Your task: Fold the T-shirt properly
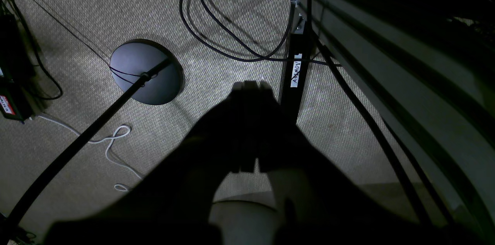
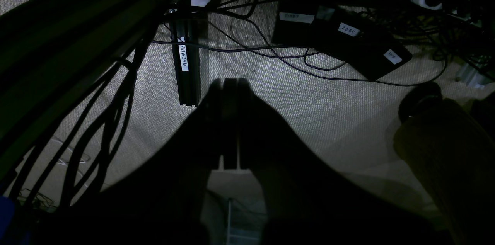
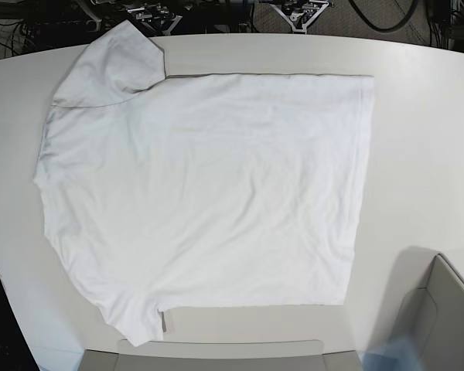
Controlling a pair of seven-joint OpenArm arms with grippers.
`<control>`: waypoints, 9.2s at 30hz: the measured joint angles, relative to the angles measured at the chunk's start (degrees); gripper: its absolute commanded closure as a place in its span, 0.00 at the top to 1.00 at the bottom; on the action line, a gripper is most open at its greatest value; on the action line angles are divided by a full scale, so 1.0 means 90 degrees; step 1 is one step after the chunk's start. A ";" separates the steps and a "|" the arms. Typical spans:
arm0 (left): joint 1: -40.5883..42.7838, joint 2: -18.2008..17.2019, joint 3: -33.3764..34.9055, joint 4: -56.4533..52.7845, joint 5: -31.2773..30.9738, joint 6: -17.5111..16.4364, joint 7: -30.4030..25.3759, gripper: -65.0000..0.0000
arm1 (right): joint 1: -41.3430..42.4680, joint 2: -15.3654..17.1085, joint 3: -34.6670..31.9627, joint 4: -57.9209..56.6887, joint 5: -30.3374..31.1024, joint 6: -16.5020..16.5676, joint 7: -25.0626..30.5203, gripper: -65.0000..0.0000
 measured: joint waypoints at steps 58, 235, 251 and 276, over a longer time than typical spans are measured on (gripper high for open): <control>0.1251 -0.0340 -0.0012 0.0002 -0.0002 -0.0092 -0.3718 0.00 | -0.1175 0.0556 0.0007 0.0015 0.0765 -0.0002 0.2625 0.00; 0.3347 -0.1586 -0.2310 0.9088 -0.6858 -0.2217 0.4177 0.00 | -0.5452 0.1389 0.2900 1.0819 0.6472 0.1200 -0.1035 0.00; 0.4114 -0.1535 -0.2963 1.0190 -0.6334 -0.2067 0.4709 0.00 | -0.5887 0.1146 0.3609 1.1485 0.6460 0.1319 -0.1163 0.00; 0.1853 -0.1644 -0.3427 1.0545 -0.6292 0.0498 0.6479 0.00 | -0.2965 0.1124 0.3602 1.1878 0.3164 0.1379 -0.3738 0.00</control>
